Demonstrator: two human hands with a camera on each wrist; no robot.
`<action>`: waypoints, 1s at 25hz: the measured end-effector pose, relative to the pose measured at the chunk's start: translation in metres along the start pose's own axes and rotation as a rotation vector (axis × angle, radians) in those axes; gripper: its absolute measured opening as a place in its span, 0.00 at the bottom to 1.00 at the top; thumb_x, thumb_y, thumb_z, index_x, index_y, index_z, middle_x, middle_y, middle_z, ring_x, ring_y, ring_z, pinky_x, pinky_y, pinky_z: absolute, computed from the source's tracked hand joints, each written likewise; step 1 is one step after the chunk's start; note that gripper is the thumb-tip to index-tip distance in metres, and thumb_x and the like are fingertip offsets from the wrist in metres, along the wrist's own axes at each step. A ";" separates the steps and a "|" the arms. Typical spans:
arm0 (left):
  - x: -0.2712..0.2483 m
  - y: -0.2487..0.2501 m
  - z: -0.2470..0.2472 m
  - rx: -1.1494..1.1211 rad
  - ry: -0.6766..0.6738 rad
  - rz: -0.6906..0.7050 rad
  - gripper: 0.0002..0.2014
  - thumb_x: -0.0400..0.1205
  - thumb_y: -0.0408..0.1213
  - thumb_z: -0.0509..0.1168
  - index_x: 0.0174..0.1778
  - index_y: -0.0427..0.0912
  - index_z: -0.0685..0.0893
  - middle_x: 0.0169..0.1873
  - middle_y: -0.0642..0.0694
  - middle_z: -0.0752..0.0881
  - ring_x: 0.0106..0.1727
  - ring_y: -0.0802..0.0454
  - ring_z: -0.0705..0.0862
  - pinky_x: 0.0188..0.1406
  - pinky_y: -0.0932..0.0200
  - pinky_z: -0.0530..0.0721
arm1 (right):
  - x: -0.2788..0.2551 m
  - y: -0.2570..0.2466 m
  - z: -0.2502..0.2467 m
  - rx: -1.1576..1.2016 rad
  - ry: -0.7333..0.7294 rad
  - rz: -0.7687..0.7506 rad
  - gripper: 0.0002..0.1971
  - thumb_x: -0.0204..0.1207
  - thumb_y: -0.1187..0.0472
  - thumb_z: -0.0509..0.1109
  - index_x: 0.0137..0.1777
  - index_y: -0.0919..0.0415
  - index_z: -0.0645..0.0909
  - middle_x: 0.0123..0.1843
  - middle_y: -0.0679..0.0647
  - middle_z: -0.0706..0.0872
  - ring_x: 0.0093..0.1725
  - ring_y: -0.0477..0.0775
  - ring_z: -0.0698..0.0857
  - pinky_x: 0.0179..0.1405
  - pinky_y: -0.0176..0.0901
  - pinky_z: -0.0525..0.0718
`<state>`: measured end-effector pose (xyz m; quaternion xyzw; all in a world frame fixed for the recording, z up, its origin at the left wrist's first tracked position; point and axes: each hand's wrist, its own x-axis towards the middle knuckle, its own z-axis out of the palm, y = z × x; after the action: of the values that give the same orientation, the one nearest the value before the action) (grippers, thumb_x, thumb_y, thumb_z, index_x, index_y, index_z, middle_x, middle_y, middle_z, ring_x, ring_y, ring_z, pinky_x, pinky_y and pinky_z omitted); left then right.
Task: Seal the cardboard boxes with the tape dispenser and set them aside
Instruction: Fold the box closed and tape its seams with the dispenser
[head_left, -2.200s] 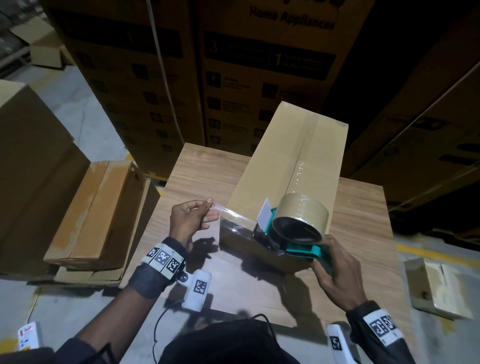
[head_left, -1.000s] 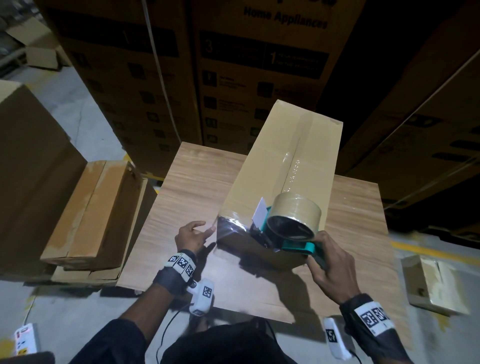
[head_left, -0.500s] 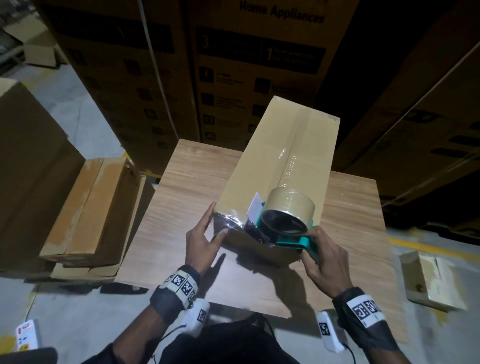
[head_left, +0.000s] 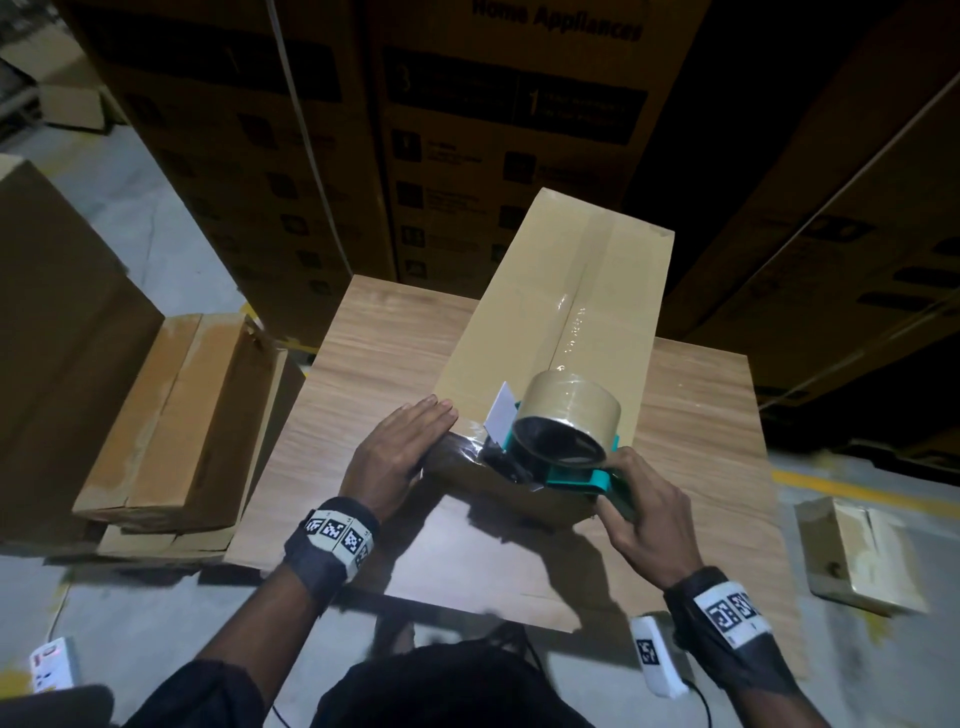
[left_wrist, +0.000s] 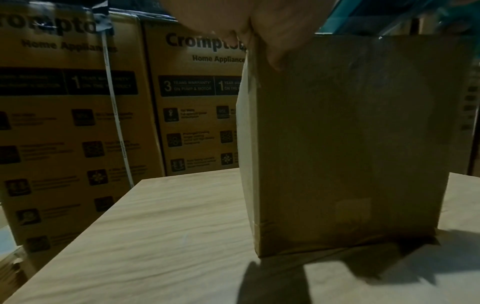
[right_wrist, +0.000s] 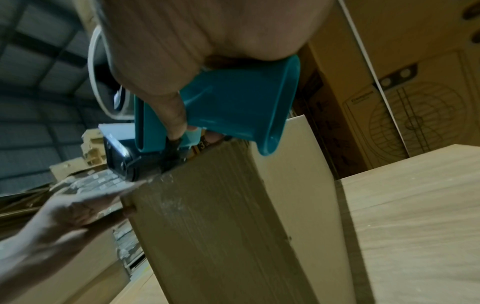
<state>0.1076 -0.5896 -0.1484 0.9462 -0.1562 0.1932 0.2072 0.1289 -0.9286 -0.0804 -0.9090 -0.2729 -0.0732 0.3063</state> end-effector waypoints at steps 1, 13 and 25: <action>0.000 0.000 -0.001 0.016 -0.002 0.007 0.43 0.64 0.09 0.70 0.78 0.37 0.80 0.77 0.42 0.80 0.81 0.46 0.76 0.87 0.57 0.60 | 0.000 0.000 -0.002 0.009 -0.012 0.008 0.19 0.71 0.57 0.67 0.63 0.43 0.75 0.54 0.39 0.81 0.40 0.46 0.82 0.31 0.47 0.84; 0.001 -0.005 -0.003 0.052 -0.043 0.032 0.42 0.65 0.10 0.73 0.78 0.37 0.80 0.77 0.41 0.81 0.79 0.44 0.78 0.88 0.56 0.58 | -0.062 0.035 -0.066 0.002 0.012 0.183 0.30 0.67 0.77 0.82 0.59 0.47 0.79 0.51 0.41 0.86 0.45 0.42 0.83 0.38 0.39 0.83; -0.006 0.016 0.009 0.122 0.012 0.022 0.25 0.85 0.38 0.64 0.80 0.39 0.77 0.80 0.42 0.75 0.82 0.42 0.73 0.89 0.52 0.56 | -0.065 0.045 -0.058 0.006 0.022 0.169 0.28 0.70 0.74 0.81 0.59 0.43 0.78 0.53 0.39 0.85 0.44 0.54 0.87 0.37 0.57 0.89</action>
<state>0.0996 -0.6062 -0.1533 0.9542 -0.1531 0.2101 0.1481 0.1009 -1.0219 -0.0768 -0.9270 -0.1920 -0.0561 0.3173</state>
